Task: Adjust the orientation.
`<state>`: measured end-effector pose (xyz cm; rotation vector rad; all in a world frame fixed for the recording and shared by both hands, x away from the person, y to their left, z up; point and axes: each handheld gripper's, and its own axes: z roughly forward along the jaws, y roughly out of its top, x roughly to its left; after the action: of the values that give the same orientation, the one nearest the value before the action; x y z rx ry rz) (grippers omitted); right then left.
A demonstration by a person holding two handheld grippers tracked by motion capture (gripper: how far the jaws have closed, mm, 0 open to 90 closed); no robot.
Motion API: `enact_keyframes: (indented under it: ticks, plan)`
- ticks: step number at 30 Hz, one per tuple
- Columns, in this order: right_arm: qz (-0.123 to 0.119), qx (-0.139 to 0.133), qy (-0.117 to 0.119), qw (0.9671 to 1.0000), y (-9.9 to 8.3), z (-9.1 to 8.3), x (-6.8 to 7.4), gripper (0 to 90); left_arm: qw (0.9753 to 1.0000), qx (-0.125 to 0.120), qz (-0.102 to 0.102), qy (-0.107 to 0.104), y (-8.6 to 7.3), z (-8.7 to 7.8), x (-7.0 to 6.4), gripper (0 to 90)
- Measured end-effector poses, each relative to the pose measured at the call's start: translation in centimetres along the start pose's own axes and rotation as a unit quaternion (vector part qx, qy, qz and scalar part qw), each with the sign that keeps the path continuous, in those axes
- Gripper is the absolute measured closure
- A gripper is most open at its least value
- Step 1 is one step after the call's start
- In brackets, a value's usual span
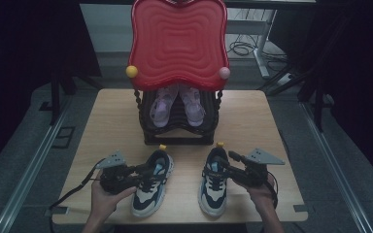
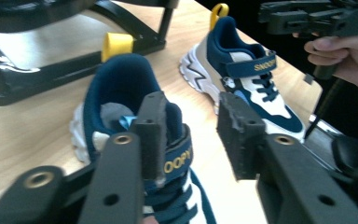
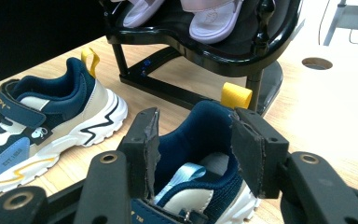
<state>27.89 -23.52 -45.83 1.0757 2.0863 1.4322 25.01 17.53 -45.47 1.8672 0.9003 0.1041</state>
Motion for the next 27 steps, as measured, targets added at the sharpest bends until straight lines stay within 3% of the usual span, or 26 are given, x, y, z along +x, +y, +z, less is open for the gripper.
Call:
enact_keyframes:
  ticks: [2,6,7,14,27]
  plan:
    - [0.002,0.000,-0.001,1.0000,0.0,0.0,-0.1,51.7,0.9998,0.015,0.014,0.008,0.0,0.3,-0.4,69.6]
    - [0.003,0.002,-0.002,1.0000,-0.1,0.1,-0.1,51.7,0.9994,0.026,0.023,0.001,0.1,0.6,-1.1,76.0]
    - [0.002,0.002,-0.002,1.0000,-0.1,0.1,0.0,51.7,0.9995,0.026,0.019,-0.007,0.0,0.7,-1.2,77.4]
    - [0.004,0.004,0.000,1.0000,-0.2,0.1,0.1,51.6,0.9984,0.052,0.017,-0.011,-0.9,1.5,-1.9,82.5]
    - [0.005,0.007,-0.003,1.0000,-0.4,0.1,0.1,51.6,0.9958,0.090,0.016,-0.009,-3.4,2.9,-3.7,88.8]
